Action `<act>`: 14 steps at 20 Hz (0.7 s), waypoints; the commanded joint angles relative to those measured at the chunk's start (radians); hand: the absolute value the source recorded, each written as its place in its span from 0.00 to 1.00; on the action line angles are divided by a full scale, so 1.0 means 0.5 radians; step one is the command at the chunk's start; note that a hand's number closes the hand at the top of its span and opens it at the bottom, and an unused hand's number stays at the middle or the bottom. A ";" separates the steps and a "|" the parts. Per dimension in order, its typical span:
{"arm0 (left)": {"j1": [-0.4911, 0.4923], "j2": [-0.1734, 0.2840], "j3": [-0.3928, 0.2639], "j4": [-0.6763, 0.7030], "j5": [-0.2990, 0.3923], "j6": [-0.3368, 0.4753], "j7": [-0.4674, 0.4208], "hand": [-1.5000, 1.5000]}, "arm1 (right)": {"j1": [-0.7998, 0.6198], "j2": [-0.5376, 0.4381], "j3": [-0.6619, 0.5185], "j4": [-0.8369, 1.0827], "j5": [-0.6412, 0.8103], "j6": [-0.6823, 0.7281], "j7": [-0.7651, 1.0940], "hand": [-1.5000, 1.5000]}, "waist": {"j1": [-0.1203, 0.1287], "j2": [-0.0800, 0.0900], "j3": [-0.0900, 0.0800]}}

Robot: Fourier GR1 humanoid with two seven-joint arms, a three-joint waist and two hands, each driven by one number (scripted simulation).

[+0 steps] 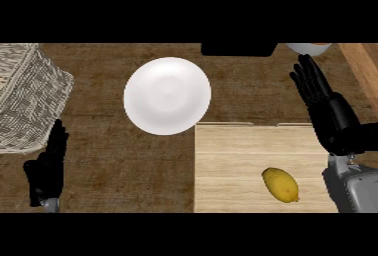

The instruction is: Pick the lemon from the tray and place it in the plate

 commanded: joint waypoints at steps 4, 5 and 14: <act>0.067 0.220 -0.033 -0.023 -0.145 -0.135 -0.143 0.50 | 0.135 0.260 -0.015 -0.181 -0.595 0.199 0.177 0.00 | -0.036 -0.046 0.039; 0.034 0.311 -0.019 -0.066 -0.192 -0.139 -0.126 0.50 | 0.138 0.268 -0.091 -0.179 -0.782 0.269 0.213 0.00 | -0.044 -0.048 0.044; 0.180 0.351 -0.084 -0.231 -0.182 -0.293 -0.070 0.50 | 1.021 0.417 -0.096 -0.663 -0.178 -0.080 -0.609 0.00 | -0.057 -0.047 0.040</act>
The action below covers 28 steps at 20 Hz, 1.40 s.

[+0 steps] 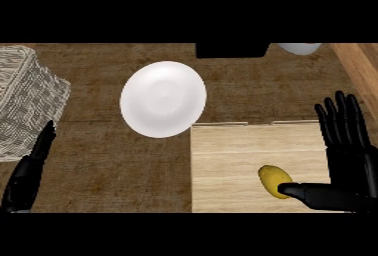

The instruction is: Pick the lemon from the tray and place it in the plate

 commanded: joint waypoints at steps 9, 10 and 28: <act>-0.110 -0.032 0.002 -0.075 -0.068 -0.037 0.146 0.50 | 0.628 -0.440 -0.198 -0.433 -0.126 0.539 0.009 0.00 | 0.025 0.014 0.000; -0.018 0.032 0.045 -0.108 -0.013 -0.112 0.090 0.50 | 0.687 -0.519 -0.208 -0.501 -0.033 0.550 0.056 0.00 | 0.036 0.009 -0.001; -0.020 -0.106 0.006 -0.205 -0.150 -0.084 0.147 0.50 | 0.082 -0.957 0.062 -0.220 0.334 0.929 1.002 0.00 | 0.072 0.017 -0.001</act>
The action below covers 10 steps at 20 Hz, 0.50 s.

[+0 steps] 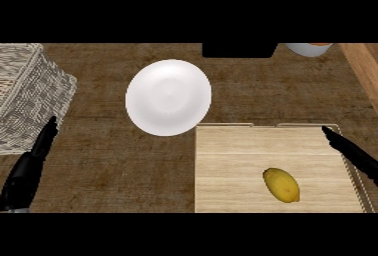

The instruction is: Pick the lemon from the tray and place it in the plate

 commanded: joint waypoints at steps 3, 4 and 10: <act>-0.068 0.032 0.090 0.026 0.030 -0.080 0.037 0.50 | -0.221 -0.027 0.179 0.252 0.172 0.204 0.092 0.00 | -0.001 0.001 0.001; -0.078 -0.053 0.018 0.128 -0.060 -0.017 -0.046 0.50 | -0.363 -0.059 0.157 0.347 0.128 0.251 0.172 0.00 | 0.002 0.004 0.000; -0.087 -0.037 0.102 0.103 -0.039 -0.079 0.011 0.50 | -0.282 -0.070 0.229 0.551 0.422 0.460 -0.143 0.00 | -0.016 -0.002 0.002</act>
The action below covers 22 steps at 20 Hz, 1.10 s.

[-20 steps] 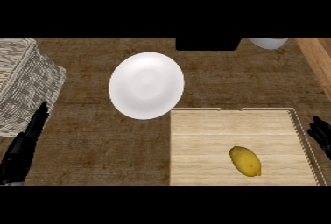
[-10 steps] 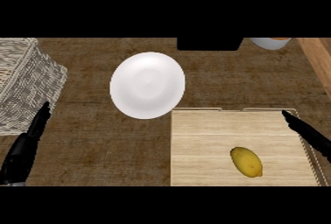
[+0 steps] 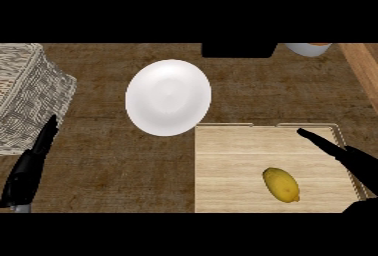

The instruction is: Pick the lemon from the tray and place it in the plate

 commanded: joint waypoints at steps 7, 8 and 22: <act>0.087 -0.137 0.012 -0.082 -0.146 -0.022 0.003 0.50 | -0.181 0.268 0.097 0.235 0.280 0.213 -0.035 0.00 | -0.009 -0.003 0.000; -0.005 -0.055 0.121 0.054 -0.056 -0.147 -0.051 0.50 | -0.068 0.208 0.051 0.250 0.311 0.260 -0.177 0.00 | -0.016 -0.003 0.000; 0.107 -0.187 0.166 -0.100 -0.213 -0.183 -0.012 0.50 | -0.092 0.572 0.205 0.392 0.726 0.274 -0.152 0.00 | -0.012 -0.004 0.000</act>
